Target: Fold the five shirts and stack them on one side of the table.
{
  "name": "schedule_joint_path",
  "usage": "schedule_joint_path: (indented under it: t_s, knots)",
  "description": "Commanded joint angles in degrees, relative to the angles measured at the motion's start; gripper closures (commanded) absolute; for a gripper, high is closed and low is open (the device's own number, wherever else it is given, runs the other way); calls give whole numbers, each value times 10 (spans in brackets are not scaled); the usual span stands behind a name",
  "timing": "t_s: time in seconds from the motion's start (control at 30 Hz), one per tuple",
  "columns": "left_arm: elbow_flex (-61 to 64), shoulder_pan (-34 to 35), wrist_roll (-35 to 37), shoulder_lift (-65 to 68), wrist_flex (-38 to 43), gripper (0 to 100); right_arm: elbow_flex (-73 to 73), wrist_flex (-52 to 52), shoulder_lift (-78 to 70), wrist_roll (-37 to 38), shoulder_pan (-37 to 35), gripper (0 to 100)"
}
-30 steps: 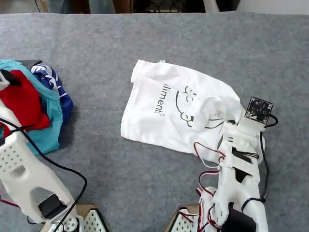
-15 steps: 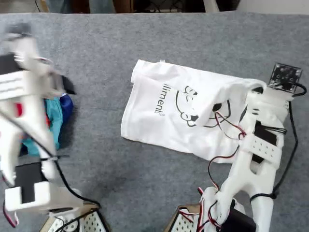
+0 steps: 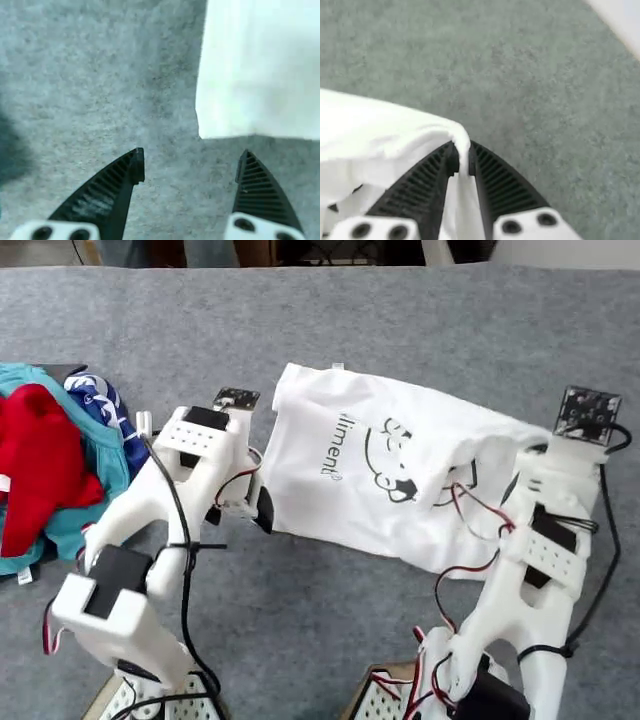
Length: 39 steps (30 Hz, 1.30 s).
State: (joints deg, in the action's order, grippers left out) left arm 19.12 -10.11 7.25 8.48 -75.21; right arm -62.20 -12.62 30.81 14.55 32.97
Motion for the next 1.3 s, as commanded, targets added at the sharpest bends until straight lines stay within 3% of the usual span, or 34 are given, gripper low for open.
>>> schedule_joint_path:
  t_s: [0.0,0.37,0.73,0.93,1.07,1.27]
  knots:
    - [-27,-7,54,15,9,694,-24,2,8,-1,5,983]
    - [-97,-28,193,30,10,694,-95,3,9,-59,-1,983]
    - [-111,-35,195,120,4,779,-122,12,8,-58,-6,983]
    - [-149,-36,195,178,2,805,-176,92,8,-58,-25,983]
    - [-185,-29,192,193,2,982,-184,127,13,-58,-29,983]
    - [-204,-22,135,169,-33,973,-184,230,13,-55,-28,983]
